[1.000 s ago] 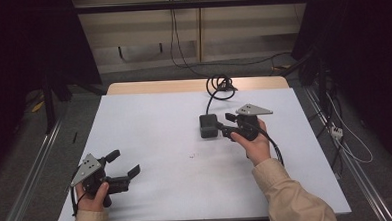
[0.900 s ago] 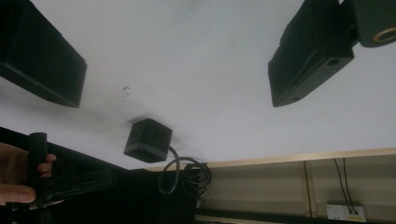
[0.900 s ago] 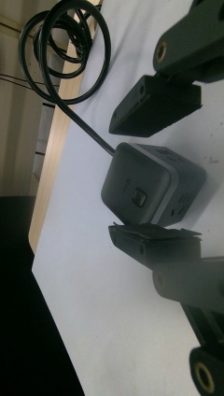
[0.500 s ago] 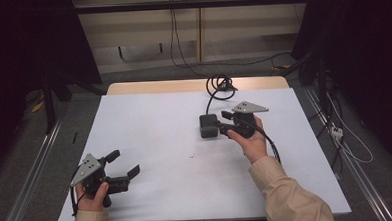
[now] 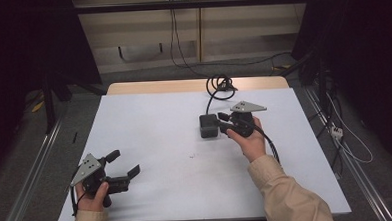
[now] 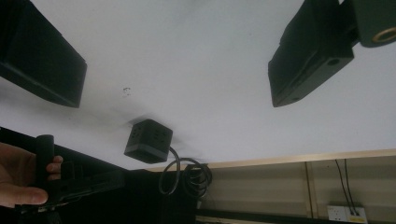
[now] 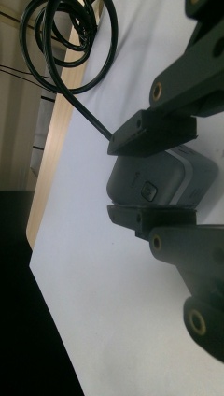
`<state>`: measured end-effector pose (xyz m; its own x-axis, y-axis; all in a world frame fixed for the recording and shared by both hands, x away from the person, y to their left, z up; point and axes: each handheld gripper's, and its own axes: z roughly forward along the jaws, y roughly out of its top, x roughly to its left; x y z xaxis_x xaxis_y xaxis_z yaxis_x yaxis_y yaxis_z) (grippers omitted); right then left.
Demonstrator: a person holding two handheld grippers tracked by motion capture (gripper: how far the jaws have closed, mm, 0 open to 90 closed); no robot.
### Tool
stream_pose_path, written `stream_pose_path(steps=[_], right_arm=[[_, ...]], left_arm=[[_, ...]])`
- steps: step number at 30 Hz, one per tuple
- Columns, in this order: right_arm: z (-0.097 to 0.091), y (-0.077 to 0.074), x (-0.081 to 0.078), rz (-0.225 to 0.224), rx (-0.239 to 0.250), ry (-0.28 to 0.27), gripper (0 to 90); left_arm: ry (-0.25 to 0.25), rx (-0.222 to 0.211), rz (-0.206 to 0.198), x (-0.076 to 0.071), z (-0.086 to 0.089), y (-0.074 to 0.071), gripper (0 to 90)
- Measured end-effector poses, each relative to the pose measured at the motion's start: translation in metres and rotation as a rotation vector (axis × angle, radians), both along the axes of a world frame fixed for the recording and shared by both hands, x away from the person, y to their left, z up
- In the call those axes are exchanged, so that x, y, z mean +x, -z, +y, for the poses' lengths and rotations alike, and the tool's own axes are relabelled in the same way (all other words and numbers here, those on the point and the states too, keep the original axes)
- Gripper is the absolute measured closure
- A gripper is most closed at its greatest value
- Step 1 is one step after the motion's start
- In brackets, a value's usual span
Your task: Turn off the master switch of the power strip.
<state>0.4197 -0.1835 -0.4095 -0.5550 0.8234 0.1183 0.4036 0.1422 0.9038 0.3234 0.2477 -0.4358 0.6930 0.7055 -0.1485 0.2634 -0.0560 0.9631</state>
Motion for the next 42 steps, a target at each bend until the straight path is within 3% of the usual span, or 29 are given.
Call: stream_pose_path(steps=[19,42], right_arm=[[0.003,0.004,0.010,0.031,0.010,-0.012,74.6],[0.004,0.007,0.014,0.026,0.025,-0.013,79.8]], left_arm=[[-0.002,-0.003,0.000,0.000,0.000,0.000,4.2],[0.003,0.000,0.000,0.000,0.000,0.000,4.2]])
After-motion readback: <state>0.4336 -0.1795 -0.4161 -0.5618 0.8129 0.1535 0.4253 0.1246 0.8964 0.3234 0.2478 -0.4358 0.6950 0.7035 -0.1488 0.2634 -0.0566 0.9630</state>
